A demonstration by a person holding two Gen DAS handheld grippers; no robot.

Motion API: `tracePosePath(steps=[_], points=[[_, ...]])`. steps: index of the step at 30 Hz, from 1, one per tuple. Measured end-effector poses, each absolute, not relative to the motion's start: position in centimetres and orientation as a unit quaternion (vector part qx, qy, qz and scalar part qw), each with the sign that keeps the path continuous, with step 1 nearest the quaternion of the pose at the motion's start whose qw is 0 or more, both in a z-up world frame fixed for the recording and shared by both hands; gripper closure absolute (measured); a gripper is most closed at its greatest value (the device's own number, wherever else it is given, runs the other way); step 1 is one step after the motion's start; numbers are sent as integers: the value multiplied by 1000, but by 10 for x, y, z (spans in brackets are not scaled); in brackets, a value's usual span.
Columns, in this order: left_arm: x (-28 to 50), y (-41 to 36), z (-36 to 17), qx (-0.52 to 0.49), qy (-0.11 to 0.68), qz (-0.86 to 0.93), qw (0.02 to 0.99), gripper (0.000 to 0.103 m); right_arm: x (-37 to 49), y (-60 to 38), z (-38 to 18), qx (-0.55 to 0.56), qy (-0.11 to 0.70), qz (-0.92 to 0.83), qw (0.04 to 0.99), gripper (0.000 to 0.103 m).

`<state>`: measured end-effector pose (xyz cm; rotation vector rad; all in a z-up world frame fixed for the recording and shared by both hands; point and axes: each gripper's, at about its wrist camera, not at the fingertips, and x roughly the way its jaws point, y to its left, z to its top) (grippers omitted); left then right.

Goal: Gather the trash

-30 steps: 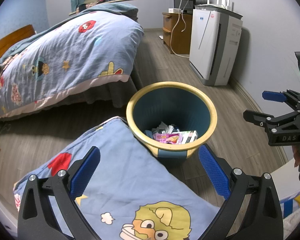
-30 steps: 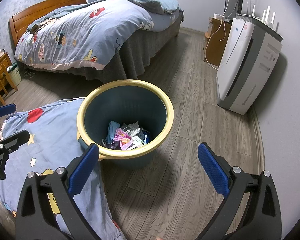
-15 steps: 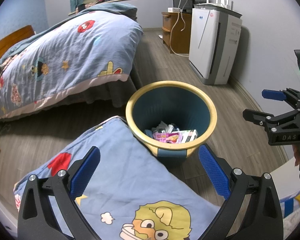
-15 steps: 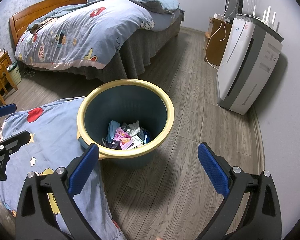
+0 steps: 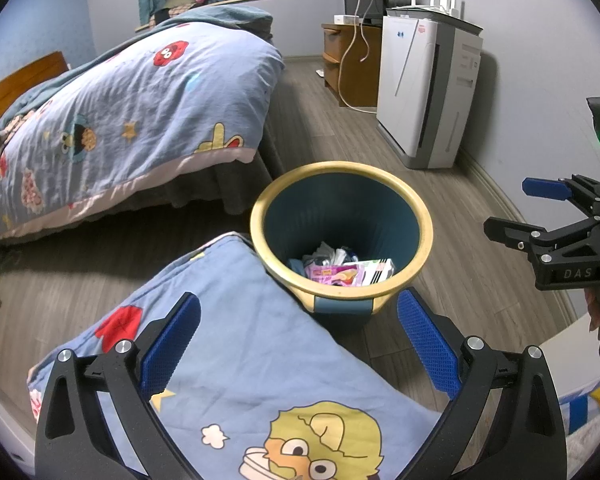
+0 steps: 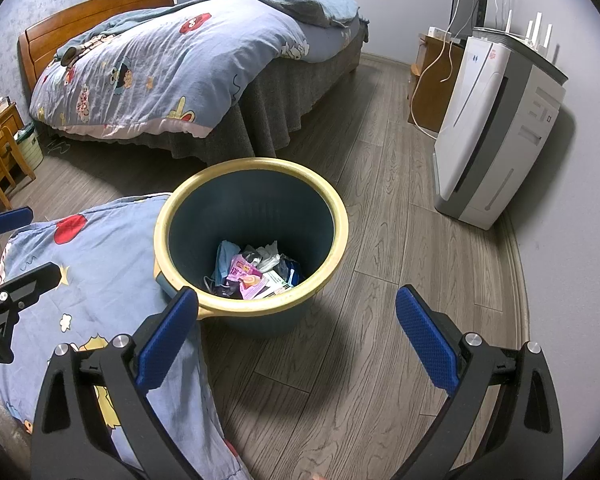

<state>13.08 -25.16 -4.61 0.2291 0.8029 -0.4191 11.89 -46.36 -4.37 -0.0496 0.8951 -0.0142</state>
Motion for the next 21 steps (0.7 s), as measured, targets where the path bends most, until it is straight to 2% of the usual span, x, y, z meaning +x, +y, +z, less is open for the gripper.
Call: tracePosePath(steps=[21], points=[[126,-257,-46,111,389,-207,891,5,119,-464,-43,-26,433,-8,901,6]])
